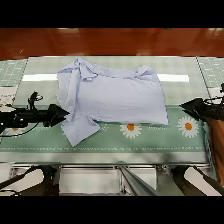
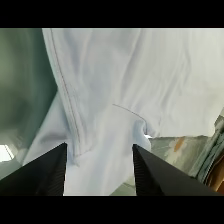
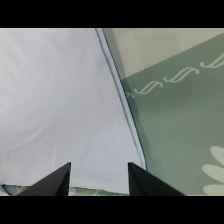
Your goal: Fold the shirts.
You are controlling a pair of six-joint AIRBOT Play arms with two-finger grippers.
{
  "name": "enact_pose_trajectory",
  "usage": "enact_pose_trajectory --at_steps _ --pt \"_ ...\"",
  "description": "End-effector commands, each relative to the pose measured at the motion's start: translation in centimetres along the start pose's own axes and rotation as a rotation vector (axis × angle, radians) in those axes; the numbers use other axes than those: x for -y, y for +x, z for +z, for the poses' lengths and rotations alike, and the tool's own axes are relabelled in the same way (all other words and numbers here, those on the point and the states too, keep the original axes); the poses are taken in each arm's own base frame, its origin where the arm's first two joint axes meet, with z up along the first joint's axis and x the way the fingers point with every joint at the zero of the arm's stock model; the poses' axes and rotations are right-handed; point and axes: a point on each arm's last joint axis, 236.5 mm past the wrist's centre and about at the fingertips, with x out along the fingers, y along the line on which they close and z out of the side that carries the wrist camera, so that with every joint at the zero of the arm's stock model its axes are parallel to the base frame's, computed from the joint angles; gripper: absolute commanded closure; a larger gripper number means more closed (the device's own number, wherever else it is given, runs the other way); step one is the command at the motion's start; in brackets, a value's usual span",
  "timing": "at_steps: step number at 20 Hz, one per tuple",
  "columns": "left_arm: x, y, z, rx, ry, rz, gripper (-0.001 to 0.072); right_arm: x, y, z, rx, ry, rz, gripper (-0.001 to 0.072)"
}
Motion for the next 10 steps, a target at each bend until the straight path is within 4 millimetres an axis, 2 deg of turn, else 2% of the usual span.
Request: enact_pose_trajectory --at_steps 1,4,5,6,7,10 --pt "-0.1 1.6 -0.2 -0.04 0.016 0.018 0.0198 0.0 0.0 0.3 0.013 0.008 0.0 0.0298" --pt "0.1 4.2 -1.8 -0.113 0.043 0.036 0.02 0.1 0.0 0.6 0.028 0.02 -0.003 0.0299" --pt "0.2 4.6 -1.9 -0.121 0.055 0.044 0.0267 0.1 0.0 0.7 0.029 0.021 -0.002 0.0301" --pt "0.4 4.9 -1.6 -0.116 0.067 0.048 0.0603 0.1 0.0 0.6 0.027 0.021 -0.002 0.0303" --pt "0.7 4.8 -1.1 -0.104 0.078 0.047 0.0687 0.1 0.0 0.6 0.025 0.021 -0.002 0.0303" --pt "2.2 4.0 0.1 -0.096 0.114 0.024 0.0687 1.5 -0.1 -0.1 -0.005 0.005 -0.064 0.0303"
